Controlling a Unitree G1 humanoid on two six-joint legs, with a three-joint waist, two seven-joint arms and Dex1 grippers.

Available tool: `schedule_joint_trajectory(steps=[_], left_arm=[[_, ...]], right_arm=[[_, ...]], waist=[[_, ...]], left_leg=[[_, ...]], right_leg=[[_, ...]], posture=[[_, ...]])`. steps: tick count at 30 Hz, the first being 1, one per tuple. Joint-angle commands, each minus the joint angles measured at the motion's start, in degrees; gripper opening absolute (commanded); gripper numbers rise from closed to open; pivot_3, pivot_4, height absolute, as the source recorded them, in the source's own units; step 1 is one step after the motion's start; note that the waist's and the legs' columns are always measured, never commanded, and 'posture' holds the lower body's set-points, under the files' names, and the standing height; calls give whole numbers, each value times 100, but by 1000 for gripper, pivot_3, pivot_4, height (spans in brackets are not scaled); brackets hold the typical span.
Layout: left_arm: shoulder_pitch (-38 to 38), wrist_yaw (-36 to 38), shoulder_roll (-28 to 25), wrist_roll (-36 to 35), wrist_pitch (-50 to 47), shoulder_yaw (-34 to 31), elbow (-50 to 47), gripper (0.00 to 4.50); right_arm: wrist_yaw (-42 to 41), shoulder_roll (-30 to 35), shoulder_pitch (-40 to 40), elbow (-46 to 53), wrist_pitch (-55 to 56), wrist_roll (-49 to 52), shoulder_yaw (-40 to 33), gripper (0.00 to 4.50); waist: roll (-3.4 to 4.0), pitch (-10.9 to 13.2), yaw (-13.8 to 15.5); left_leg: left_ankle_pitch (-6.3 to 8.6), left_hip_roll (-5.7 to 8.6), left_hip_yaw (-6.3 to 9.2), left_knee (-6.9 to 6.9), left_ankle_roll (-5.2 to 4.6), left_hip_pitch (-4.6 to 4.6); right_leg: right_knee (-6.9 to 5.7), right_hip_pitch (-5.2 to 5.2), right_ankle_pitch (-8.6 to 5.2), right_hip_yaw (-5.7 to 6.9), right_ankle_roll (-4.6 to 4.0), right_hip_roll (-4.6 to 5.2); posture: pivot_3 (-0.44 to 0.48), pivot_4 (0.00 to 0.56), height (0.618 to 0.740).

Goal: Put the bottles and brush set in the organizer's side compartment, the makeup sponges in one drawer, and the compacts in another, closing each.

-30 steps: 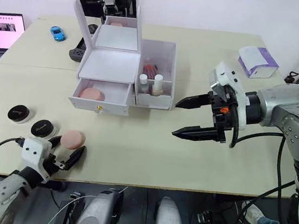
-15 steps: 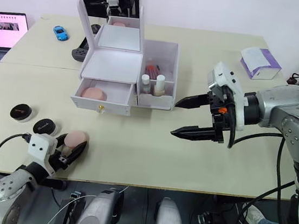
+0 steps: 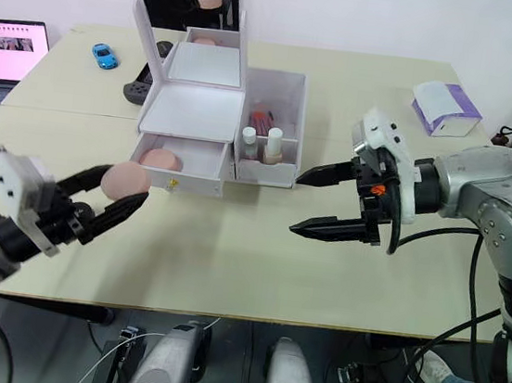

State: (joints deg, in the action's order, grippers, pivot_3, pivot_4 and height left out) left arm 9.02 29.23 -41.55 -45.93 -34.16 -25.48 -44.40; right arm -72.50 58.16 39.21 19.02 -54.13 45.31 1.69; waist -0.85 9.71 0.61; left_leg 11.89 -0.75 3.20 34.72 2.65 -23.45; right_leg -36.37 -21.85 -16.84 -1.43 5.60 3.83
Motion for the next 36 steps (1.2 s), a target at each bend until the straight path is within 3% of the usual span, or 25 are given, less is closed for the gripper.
schedule_joint_trajectory(steps=[1, 4, 8, 12, 22, 36], left_arm=[[-1083, -417, -675, -379, -953, 304, 232, 2664], [-2074, -482, -1016, -449, -1504, 823, 572, 2664], [-3141, -758, -1010, -623, -2255, 1210, 1129, 2664], [-3695, -709, -953, -490, -2542, 1597, 1433, 2664], [-3447, -531, -574, 304, -2143, 2050, 1717, 2664], [-3578, -445, -50, 871, -1883, 2145, 1874, 2664]], right_arm=[[11, -57, 85, 119, 117, 9, -79, 4500], [121, -106, 17, 187, 90, 6, -105, 4500], [272, -117, -61, 273, 54, 12, -138, 4500], [454, -146, -172, 413, -7, 107, -237, 4500], [856, -164, -370, 693, -162, 367, -472, 4500], [1029, -149, -316, 714, -101, 386, -431, 4500]], waist=[[-4, 2, 19], [-3, 3, -3], [-5, 5, -56], [-9, 7, -118], [-8, 7, -133], [-11, 9, -125]], left_leg=[[0, -2, 5, 5, 0, -1], [1, -9, 17, 18, -2, -3], [7, -10, 13, 19, -11, -3], [8, -11, 15, 19, -13, -3], [8, -11, 12, 19, -13, -6], [8, -11, 13, 26, -13, -12]], right_leg=[[-3, 0, 0, 1, 1, -5], [-7, 6, 4, 9, -1, -18], [-8, 5, 15, 5, 19, -19], [-49, -14, 17, 5, 25, -22], [-71, -34, 15, -4, 23, -24], [-72, -35, 15, -3, 22, -24]], posture=[[0, 150, 740], [0, 150, 740], [0, 150, 740], [0, 150, 740], [0, 150, 740], [0, 150, 740]])
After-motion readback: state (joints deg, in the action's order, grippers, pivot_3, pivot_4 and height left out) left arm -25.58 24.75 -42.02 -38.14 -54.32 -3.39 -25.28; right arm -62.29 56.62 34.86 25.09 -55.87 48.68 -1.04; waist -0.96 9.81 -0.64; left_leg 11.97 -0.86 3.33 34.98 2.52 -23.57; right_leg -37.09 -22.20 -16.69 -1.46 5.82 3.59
